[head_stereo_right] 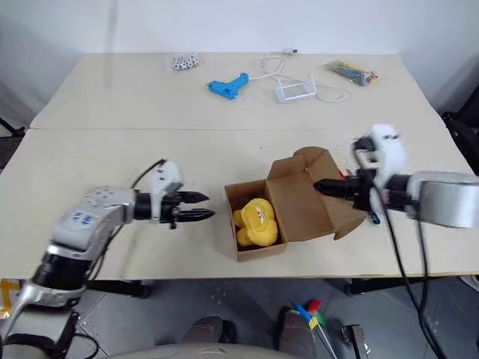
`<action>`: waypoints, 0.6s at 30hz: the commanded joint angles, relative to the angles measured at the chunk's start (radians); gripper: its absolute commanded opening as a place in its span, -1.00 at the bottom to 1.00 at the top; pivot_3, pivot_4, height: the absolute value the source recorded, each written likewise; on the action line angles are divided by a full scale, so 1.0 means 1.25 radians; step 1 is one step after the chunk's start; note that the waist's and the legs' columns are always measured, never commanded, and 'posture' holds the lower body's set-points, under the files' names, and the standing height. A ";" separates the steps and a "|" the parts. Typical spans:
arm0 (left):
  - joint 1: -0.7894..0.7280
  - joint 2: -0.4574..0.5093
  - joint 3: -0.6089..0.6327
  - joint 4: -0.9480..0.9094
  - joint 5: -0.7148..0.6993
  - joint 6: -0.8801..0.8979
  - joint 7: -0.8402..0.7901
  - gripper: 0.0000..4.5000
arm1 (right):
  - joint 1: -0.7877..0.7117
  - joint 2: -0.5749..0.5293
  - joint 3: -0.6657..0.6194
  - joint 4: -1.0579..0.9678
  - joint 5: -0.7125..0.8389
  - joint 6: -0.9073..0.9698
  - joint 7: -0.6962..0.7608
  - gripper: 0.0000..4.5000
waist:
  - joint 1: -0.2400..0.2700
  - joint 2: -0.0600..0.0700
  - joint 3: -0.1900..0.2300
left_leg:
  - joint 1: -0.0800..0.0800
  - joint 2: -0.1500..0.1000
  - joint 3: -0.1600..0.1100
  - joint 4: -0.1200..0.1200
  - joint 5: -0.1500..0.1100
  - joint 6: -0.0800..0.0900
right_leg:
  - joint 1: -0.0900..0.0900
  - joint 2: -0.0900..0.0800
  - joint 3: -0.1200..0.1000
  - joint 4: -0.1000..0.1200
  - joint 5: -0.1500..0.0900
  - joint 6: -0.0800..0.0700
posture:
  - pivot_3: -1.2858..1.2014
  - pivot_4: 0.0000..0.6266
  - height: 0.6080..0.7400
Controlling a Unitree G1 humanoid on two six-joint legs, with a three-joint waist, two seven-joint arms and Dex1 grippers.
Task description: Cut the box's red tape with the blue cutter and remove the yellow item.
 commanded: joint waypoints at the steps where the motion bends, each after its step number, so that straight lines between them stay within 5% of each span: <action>1: 0.081 0.033 0.116 -0.023 -0.070 -0.112 -0.091 0.68 | 0.102 -0.005 -0.113 -0.056 -0.285 -0.247 0.361 0.90 | -0.001 0.000 0.000 | 0.000 0.001 0.000 -0.001 0.000 0.000 | 0.000 0.000 0.000 -0.001 0.000 0.000 | 0.03 -0.52 1.00; 4: 0.149 0.060 0.176 0.014 -0.070 -0.193 -0.127 0.99 | 0.107 0.094 -0.153 -0.029 -0.364 -0.409 0.485 1.00 | -0.002 -0.001 0.000 | 0.001 0.001 0.001 0.000 0.000 0.001 | 0.002 0.000 0.001 -0.003 0.000 0.001 | 0.03 -0.52 1.00; 9: 0.283 0.121 0.277 0.099 -0.052 -0.309 -0.170 0.99 | 0.200 0.120 -0.131 -0.083 -0.443 -0.503 0.744 1.00 | -0.005 -0.001 0.000 | 0.004 0.000 0.002 0.001 0.000 0.000 | 0.003 0.000 0.002 -0.001 0.000 -0.001 | 0.03 -0.52 1.00; 14: 0.390 0.196 0.342 0.013 -0.130 -0.170 -0.217 0.99 | 0.244 0.119 -0.108 -0.103 -0.537 -0.599 0.896 1.00 | -0.003 -0.001 0.001 | 0.005 0.004 0.003 0.001 0.000 0.000 | 0.003 0.000 0.003 0.000 0.000 -0.001 | 0.03 -0.52 1.00; 18: 0.250 0.245 0.255 -0.169 -0.237 0.027 -0.179 0.99 | 0.280 0.106 -0.144 -0.084 -0.588 -0.642 0.983 1.00 | 0.008 -0.002 0.001 | 0.005 0.003 0.000 0.003 0.000 0.000 | 0.005 -0.002 0.004 0.001 0.000 -0.001 | 0.03 -0.52 1.00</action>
